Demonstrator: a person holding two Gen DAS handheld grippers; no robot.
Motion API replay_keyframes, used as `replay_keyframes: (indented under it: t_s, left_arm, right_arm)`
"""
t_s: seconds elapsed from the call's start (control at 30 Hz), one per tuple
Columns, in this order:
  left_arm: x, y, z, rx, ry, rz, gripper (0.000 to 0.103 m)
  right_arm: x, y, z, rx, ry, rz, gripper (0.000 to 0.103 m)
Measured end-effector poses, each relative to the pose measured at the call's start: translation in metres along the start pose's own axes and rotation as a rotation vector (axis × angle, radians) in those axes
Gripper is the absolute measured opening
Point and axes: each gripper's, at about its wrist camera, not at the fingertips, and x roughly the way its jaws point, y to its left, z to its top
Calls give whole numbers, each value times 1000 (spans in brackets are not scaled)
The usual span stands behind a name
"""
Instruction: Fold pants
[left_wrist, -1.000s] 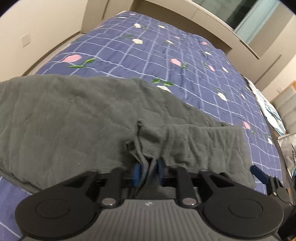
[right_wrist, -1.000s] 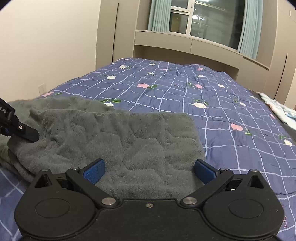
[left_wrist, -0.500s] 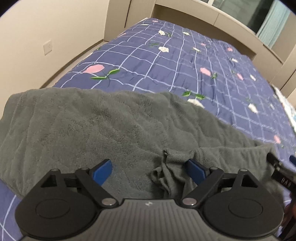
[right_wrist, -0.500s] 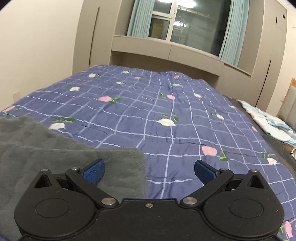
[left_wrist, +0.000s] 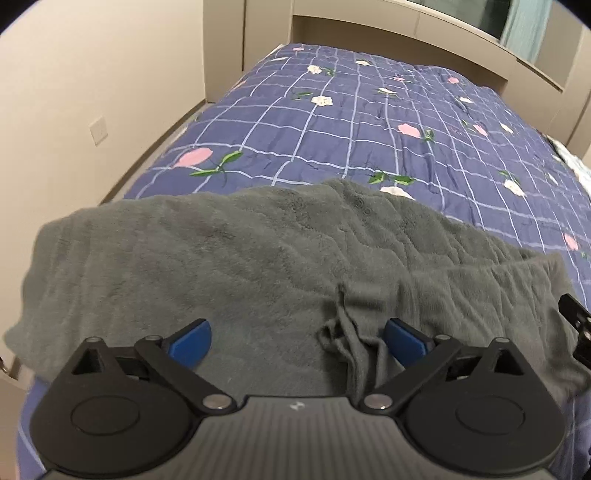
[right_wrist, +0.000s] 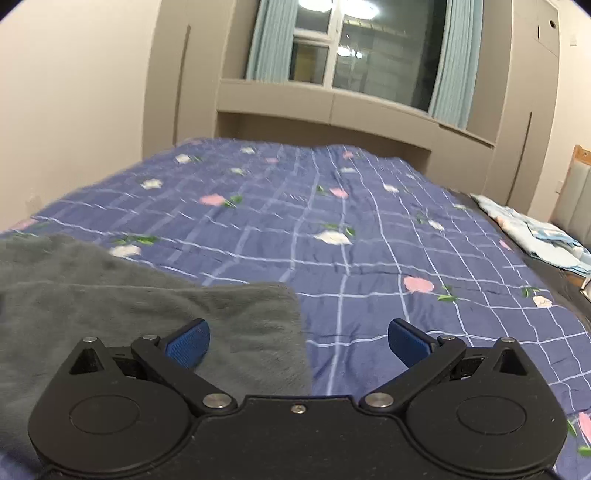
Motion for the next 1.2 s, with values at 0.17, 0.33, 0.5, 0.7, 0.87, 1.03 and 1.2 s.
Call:
replay_keyframes:
  t_s: [0.17,0.33,0.5,0.7,0.87,1.03,1.2]
  left_arm:
    - [-13,-4,-23,56,10,15,102]
    - [-8,-2,-34,72,17,17,103]
    - [-32,8,-32,15,11,14,102]
    - [-57,27,-41,-36,-8,8,102]
    - [-68,51,-52,-71,5,37,102]
    - [-73,81,-59,-126,20,69,102]
    - [-75,115,-62,-219,0,92,102]
  right_arm:
    - [-41,18,-20,-13,13,62,103]
    - [-44,30,-42,-27,83,58,103]
    - [-55,33,-31,-48,76,41,103]
    - [-88,41,-33,-22,46,74,103]
    - [-111,61,-41,-13,32,125,103]
    - [-125,83,-43,-23,2,207,103]
    - [-122,97,-34,-62,-14,231,103]
